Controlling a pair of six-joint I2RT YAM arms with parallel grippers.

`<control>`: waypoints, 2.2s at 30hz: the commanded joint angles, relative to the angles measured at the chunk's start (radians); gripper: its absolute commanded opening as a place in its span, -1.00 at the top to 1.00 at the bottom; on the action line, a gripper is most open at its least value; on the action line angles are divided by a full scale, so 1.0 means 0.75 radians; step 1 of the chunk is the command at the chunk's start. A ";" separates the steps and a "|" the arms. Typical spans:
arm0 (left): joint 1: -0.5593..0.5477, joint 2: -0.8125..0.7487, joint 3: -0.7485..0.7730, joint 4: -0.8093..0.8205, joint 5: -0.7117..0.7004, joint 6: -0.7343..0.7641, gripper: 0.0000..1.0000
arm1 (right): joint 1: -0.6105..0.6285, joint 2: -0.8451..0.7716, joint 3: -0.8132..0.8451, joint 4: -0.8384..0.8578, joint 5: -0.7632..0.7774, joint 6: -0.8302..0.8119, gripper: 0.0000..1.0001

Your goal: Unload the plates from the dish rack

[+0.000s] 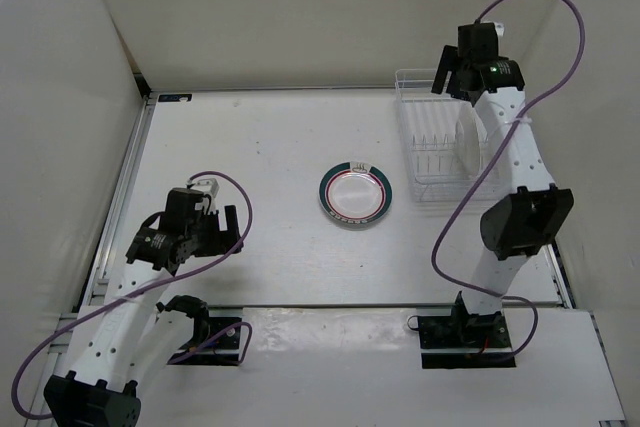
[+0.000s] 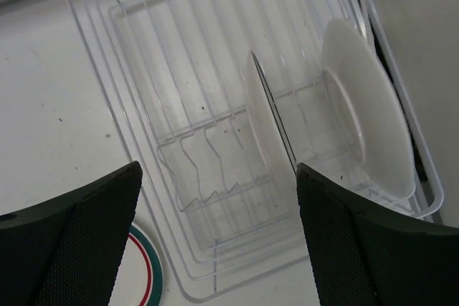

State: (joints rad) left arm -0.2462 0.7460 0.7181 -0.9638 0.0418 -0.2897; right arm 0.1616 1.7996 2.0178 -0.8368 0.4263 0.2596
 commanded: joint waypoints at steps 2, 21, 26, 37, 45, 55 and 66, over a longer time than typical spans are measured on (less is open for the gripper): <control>-0.003 -0.025 0.008 0.023 0.018 0.000 -1.00 | -0.060 0.069 0.004 -0.122 -0.124 0.073 -0.77; -0.003 0.005 0.008 0.029 0.028 0.000 -1.00 | -0.150 -0.139 -0.349 0.091 -0.247 0.079 -0.52; -0.005 0.006 0.012 0.031 0.026 -0.004 -1.00 | -0.146 -0.211 -0.340 0.089 -0.268 0.065 -0.55; -0.003 0.016 0.010 0.031 0.024 -0.004 -1.00 | -0.150 -0.088 -0.363 0.001 -0.145 0.042 -0.50; -0.003 0.030 0.012 0.031 0.022 -0.004 -1.00 | -0.156 -0.045 -0.400 0.009 -0.084 0.051 -0.32; -0.001 0.040 0.012 0.035 0.028 -0.008 -1.00 | -0.158 -0.017 -0.436 0.030 -0.098 0.045 0.46; -0.003 0.044 0.010 0.035 0.028 -0.006 -1.00 | -0.156 -0.033 -0.412 0.021 -0.006 0.016 1.00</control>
State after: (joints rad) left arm -0.2462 0.7822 0.7174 -0.9565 0.0494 -0.2901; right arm 0.0433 1.7695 1.7035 -0.8215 0.3885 0.2413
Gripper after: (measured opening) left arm 1.000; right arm 0.283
